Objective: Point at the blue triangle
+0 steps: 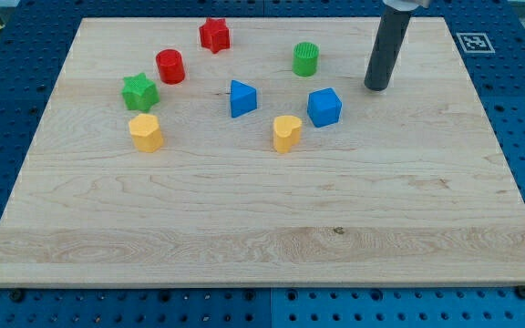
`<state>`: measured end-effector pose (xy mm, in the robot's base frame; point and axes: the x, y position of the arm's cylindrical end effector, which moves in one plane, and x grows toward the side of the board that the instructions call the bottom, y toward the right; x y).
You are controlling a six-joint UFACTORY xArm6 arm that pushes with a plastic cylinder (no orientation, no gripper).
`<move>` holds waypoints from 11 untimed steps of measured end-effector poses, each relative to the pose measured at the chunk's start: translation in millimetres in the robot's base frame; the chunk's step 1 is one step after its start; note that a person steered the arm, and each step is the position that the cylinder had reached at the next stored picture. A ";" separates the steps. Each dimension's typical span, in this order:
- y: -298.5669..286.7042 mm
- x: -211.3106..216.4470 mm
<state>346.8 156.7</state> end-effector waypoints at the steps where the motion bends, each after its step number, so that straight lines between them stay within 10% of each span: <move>1: 0.0 -0.3; 7: -24.6 -12.4; 11: -254.7 -9.3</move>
